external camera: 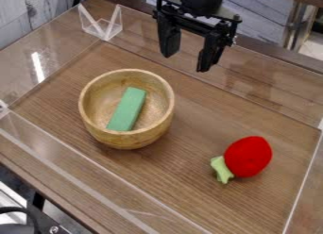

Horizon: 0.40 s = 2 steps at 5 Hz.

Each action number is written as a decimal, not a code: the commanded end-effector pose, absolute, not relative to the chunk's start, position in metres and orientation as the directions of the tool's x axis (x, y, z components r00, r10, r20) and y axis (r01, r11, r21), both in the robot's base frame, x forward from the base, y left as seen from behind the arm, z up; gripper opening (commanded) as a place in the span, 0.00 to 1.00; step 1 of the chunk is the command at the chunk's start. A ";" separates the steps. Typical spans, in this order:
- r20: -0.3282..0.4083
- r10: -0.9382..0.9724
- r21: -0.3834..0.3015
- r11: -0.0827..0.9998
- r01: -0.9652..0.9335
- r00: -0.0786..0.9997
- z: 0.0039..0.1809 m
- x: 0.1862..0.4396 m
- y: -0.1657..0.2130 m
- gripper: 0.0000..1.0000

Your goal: Move the red fruit to the left

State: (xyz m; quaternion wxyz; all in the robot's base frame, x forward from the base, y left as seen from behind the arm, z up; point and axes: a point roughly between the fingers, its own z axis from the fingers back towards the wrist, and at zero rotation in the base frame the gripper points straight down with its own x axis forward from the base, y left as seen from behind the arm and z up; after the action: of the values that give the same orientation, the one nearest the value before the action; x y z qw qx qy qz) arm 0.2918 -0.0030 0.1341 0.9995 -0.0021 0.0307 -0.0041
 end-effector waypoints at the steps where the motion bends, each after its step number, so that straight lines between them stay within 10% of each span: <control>1: -0.085 -0.050 -0.014 0.999 0.049 0.995 0.123 0.281 -0.009 1.00; 2: -0.082 -0.199 -0.025 0.980 0.197 0.977 0.113 0.267 -0.041 1.00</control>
State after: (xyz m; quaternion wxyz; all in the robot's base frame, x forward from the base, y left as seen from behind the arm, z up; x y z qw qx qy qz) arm 0.2622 -0.0407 0.0971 0.9925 -0.0062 0.0747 -0.0966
